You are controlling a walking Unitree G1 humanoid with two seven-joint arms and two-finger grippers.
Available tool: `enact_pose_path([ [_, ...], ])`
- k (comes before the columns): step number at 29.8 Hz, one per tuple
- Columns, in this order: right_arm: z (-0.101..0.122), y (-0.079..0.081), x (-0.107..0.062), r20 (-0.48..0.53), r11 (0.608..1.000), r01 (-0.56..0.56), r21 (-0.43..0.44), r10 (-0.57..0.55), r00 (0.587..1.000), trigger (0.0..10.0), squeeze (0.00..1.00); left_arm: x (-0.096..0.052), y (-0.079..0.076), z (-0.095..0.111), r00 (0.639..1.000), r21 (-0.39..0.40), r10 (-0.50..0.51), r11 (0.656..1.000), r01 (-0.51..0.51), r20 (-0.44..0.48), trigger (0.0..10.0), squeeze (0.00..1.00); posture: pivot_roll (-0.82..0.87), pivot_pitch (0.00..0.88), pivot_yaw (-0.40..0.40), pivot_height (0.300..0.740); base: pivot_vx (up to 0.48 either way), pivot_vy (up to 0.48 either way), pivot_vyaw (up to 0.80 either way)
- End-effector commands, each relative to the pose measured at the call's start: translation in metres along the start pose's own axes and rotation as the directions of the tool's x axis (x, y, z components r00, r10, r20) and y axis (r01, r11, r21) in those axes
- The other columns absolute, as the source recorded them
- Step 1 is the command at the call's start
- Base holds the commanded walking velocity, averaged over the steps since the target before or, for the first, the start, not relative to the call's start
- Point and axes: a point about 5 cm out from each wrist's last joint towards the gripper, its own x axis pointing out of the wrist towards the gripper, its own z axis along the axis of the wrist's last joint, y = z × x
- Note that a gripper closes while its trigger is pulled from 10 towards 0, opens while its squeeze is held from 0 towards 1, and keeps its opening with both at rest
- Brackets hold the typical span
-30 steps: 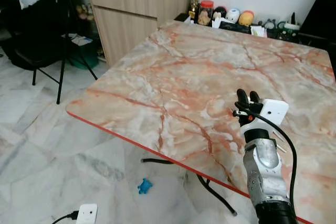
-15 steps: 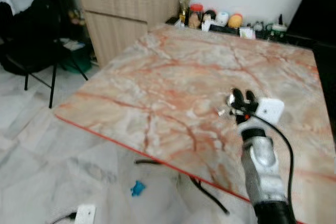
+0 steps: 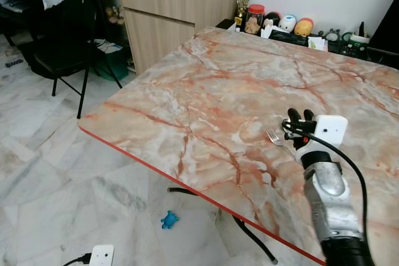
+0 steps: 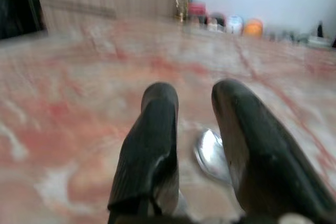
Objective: Setting the table
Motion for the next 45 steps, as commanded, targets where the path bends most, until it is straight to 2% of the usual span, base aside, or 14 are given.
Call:
enact_pose_path([
  [1, -0.001, -0.011, -0.002, -0.076, 0.996, -0.048, -0.076, 0.042, 0.996, 10.0, 0.0, 0.0, 0.001, -0.003, 1.0, -0.002, 0.003, 1.0, -0.003, -0.013, 10.0, 0.0, 0.07, 0.0, -0.024, 0.74, 0.0, 0.0, 0.0],
  [3, -0.001, -0.014, -0.002, -0.107, 0.993, -0.079, -0.084, 0.07, 0.992, 10.0, 0.0, 0.0, 0.001, -0.003, 1.0, -0.002, 0.003, 1.0, -0.003, -0.012, 10.0, 0.0, 0.06, 0.0, -0.021, 0.74, 0.0, 0.0, 0.0],
  [6, -0.001, -0.024, -0.005, -0.218, 0.964, -0.214, -0.156, 0.177, 0.96, 10.0, 0.0, 0.0, 0.001, -0.002, 1.0, -0.001, 0.001, 1.0, -0.001, -0.011, 10.0, 0.0, 0.06, 0.0, -0.019, 0.74, 0.0, 0.0, 0.0],
  [10, -0.002, -0.041, -0.005, -0.293, 0.953, -0.241, -0.183, 0.181, 0.939, 10.0, 0.0, 0.0, 0.0, 0.0, 1.0, 0.0, -0.002, 1.0, 0.002, -0.007, 10.0, 0.0, 0.06, 0.0, -0.017, 0.74, 0.0, 0.0, 0.0],
  [11, -0.005, -0.047, -0.005, -0.341, 0.944, -0.269, -0.19, 0.193, 0.92, 10.0, 0.0, 0.0, 0.0, 0.001, 1.0, 0.001, -0.003, 1.0, 0.003, -0.006, 10.0, 0.0, 0.06, 0.0, -0.016, 0.74, 0.0, 0.0, 0.0],
  [16, -0.009, -0.052, -0.006, -0.397, 0.934, -0.314, -0.172, 0.226, 0.89, 10.0, 0.0, 0.0, 0.001, 0.001, 1.0, 0.003, -0.003, 1.0, 0.003, -0.004, 10.0, 0.0, 0.06, 0.0, -0.012, 0.74, 0.0, 0.0, 0.0],
  [17, -0.01, -0.053, -0.006, -0.403, 0.934, -0.317, -0.164, 0.229, 0.886, 10.0, 0.08, 0.0, 0.001, 0.001, 1.0, 0.004, -0.003, 1.0, 0.003, -0.004, 10.0, 0.0, 0.06, 0.0, -0.012, 0.74, 0.0, 0.0, 0.0],
  [18, -0.011, -0.054, -0.007, -0.414, 0.933, -0.323, -0.157, 0.235, 0.88, 10.0, 0.84, 0.0, 0.001, 0.001, 1.0, 0.005, -0.002, 1.0, 0.002, -0.004, 10.0, 0.0, 0.06, 0.0, -0.009, 0.74, 0.0, 0.0, 0.0],
  [19, -0.012, -0.054, -0.007, -0.418, 0.933, -0.326, -0.153, 0.238, 0.877, 10.0, 1.0, 0.0, 0.002, 0.001, 1.0, 0.004, -0.001, 1.0, 0.001, -0.005, 10.0, 0.0, 0.06, 0.0, -0.009, 0.74, 0.0, 0.0, 0.0],
  [23, -0.017, -0.053, -0.008, -0.433, 0.935, -0.337, -0.112, 0.259, 0.863, 10.0, 1.0, 0.0, 0.003, 0.002, 1.0, 0.005, 0.001, 1.0, -0.001, -0.005, 10.0, 0.0, 0.06, 0.0, -0.008, 0.74, 0.0, 0.0, 0.0],
  [24, -0.021, -0.051, -0.008, -0.444, 0.934, -0.342, -0.101, 0.265, 0.856, 10.0, 0.56, 0.0, 0.003, 0.002, 1.0, 0.004, 0.001, 1.0, -0.001, -0.004, 10.0, 0.0, 0.06, 0.0, -0.008, 0.74, 0.0, 0.0, 0.0],
  [25, -0.024, -0.05, -0.007, -0.453, 0.933, -0.345, -0.1, 0.265, 0.851, 10.0, 0.0, 0.0, 0.003, 0.002, 1.0, 0.003, 0.001, 1.0, -0.001, -0.003, 10.0, 0.0, 0.06, 0.0, -0.009, 0.74, 0.0, 0.0, 0.0],
  [38, -0.037, -0.044, -0.003, -0.472, 0.935, -0.354, -0.036, 0.296, 0.83, 10.0, 0.0, 0.001, -0.002, 0.007, 1.0, 0.004, -0.009, 1.0, 0.009, 0.01, 10.0, 0.0, 0.07, 0.0, -0.009, 0.74, 0.0, 0.0, 0.0],
  [45, -0.039, -0.044, 0.0, -0.475, 0.935, -0.352, -0.043, 0.291, 0.83, 10.0, 0.0, 0.001, -0.002, 0.008, 1.0, 0.01, -0.012, 1.0, 0.012, 0.013, 10.0, 0.0, 0.07, 0.0, -0.009, 0.74, 0.0, 0.0, 0.0],
])
